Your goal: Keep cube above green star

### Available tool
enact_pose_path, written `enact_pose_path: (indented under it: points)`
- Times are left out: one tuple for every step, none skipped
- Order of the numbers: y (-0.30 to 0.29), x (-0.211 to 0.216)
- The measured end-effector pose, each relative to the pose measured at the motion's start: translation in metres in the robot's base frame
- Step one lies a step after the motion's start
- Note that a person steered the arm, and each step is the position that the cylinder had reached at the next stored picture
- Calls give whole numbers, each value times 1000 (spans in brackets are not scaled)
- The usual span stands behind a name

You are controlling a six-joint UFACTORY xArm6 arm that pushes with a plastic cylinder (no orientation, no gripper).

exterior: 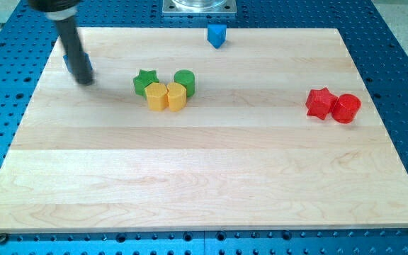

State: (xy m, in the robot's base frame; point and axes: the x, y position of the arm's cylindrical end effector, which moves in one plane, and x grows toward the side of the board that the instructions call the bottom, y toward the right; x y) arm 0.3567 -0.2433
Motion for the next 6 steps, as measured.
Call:
enact_pose_path:
  points:
    - [-25, -9]
    - [0, -58]
    - [57, -77]
    - [52, -20]
    - [14, -27]
    - [-3, -71]
